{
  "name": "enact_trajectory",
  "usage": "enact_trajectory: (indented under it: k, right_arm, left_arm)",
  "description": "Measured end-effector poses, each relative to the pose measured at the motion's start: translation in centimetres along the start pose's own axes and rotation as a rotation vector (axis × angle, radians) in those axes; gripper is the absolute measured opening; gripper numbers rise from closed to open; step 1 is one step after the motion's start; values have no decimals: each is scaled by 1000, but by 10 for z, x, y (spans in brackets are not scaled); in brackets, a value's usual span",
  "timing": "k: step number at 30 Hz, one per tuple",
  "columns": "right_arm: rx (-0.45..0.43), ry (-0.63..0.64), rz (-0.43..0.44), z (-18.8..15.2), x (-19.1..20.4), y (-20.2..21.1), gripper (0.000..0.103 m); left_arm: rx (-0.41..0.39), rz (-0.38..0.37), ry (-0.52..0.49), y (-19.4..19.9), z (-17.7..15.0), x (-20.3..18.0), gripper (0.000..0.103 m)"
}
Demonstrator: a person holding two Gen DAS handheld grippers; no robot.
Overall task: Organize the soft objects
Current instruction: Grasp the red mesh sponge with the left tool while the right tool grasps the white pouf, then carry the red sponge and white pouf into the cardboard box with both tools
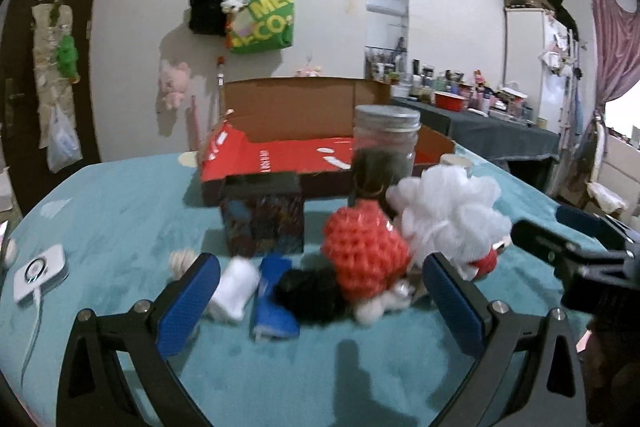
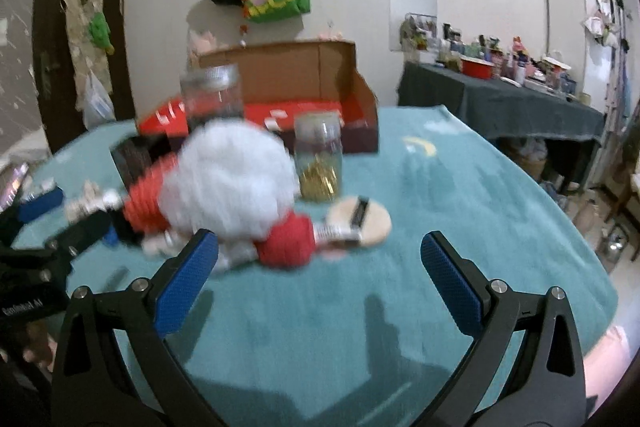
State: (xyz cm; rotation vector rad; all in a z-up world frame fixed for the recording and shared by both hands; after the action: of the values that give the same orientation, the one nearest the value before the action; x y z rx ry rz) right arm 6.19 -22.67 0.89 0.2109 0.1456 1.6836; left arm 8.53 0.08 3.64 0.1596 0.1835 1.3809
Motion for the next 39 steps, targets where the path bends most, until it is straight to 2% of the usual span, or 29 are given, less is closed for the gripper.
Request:
enact_trajectory:
  k: [3, 7, 11, 14, 17, 19, 20, 21, 22, 24, 27, 31, 39]
  right_arm:
    - [-11, -18, 69, 18, 0, -12, 103]
    - [28, -23, 165, 32, 5, -34, 103]
    - [106, -29, 262, 35, 12, -58, 103]
    - [169, -47, 314, 28, 14, -73, 103]
    - [202, -70, 362, 24, 17, -83, 95]
    - [231, -84, 395, 19, 19, -88, 84]
    - [251, -108, 429, 16, 21, -90, 71]
    - [269, -125, 450, 14, 21, -91, 65]
    - [276, -135, 462, 13, 21, -92, 63]
    - [266, -138, 472, 14, 23, -89, 51]
    - [241, -134, 471, 16, 22, -81, 43]
    - [213, -136, 451, 20, 20, -74, 38]
    - [148, -115, 415, 35, 17, -59, 37]
  left_arm:
    - [20, -53, 17, -9, 9, 1, 103]
    - [60, -104, -1, -27, 18, -3, 103]
    - [105, -130, -18, -42, 14, -5, 102]
    - [160, -163, -20, -51, 4, -9, 93]
    - [187, -212, 3, -53, 0, -10, 85]
    - [196, -242, 10, -52, -2, -13, 74]
    - [204, -256, 16, -53, -2, -12, 70]
    - [212, -277, 24, -53, -3, -14, 61]
    - [219, -297, 33, -54, -5, -16, 54]
    - [219, -305, 29, -53, -6, -18, 49]
    - [207, -307, 10, -48, -4, -22, 41]
    - [191, -305, -6, -41, 0, -26, 36]
    - [160, -270, -10, -34, 16, -19, 35]
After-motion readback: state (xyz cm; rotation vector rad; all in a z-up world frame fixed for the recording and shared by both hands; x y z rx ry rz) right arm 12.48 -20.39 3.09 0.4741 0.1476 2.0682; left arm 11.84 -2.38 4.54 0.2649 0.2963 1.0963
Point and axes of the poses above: each gripper's, at about its wrist camera, not at the fingertips, and y roughly against the way its jaws point, x to its left, z to its top, the point moved 5 cm from there along -y, roughly the way its jaws point, and after that the axes turned 13 degrees about -x, right-handed, at the moved point
